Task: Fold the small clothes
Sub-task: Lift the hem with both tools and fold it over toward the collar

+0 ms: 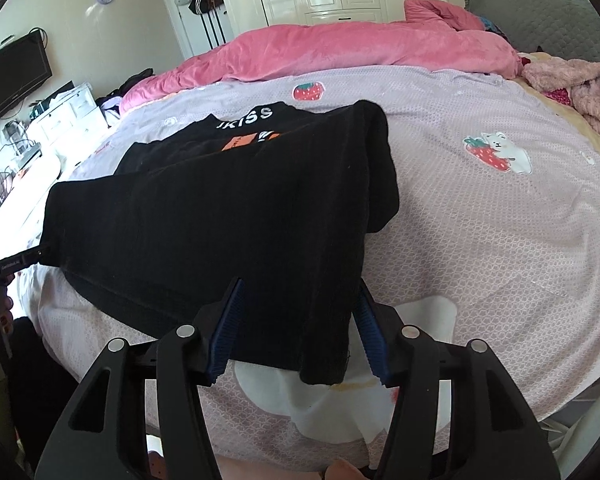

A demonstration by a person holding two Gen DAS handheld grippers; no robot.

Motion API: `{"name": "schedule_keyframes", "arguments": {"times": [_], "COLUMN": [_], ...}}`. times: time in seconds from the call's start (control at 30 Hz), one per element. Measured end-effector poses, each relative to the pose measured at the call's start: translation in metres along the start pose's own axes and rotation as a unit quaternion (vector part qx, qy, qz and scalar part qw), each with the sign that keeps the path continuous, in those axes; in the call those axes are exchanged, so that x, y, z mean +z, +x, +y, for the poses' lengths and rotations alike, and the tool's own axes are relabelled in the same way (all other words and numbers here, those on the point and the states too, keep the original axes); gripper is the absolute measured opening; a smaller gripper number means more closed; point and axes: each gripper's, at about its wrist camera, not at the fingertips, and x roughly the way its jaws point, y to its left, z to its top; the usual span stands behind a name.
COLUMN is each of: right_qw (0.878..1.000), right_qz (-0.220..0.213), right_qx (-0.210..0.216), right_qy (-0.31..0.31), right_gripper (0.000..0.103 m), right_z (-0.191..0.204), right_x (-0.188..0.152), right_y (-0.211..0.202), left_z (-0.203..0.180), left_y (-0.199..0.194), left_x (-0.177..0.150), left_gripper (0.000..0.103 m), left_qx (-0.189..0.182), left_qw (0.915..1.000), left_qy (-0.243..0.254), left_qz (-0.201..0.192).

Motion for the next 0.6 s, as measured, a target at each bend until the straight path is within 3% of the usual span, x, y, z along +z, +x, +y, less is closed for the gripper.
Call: {"name": "schedule_keyframes", "arguments": {"times": [0.03,0.17,0.37,0.6], "right_qw": [1.000,1.000,1.000,0.995], "right_qz": [0.003,0.016,-0.002,-0.087], "right_qx": [0.001,0.004,0.012,0.042], "right_qy": [-0.002,-0.003,0.009,0.011], "right_gripper": [0.042,0.016,0.012,0.011], "right_z": [0.001,0.001,-0.004,-0.007], "right_x": [0.000,-0.003,-0.002,0.028], "right_y": [0.001,0.008,0.001,-0.032], "left_z": [-0.001,-0.003,-0.005,0.000], "left_y": [0.002,0.006,-0.003,-0.028], "left_x": [-0.001,-0.004,0.000,0.029], "left_gripper": [0.048,0.006,0.004,0.004], "left_qx": [-0.002,0.002,-0.013,-0.053], "left_qw": [1.0000,1.0000,0.9999,0.9974], "left_qy": [0.000,0.002,0.003,-0.017], "left_qz": [0.004,0.007,-0.007,-0.046]}}
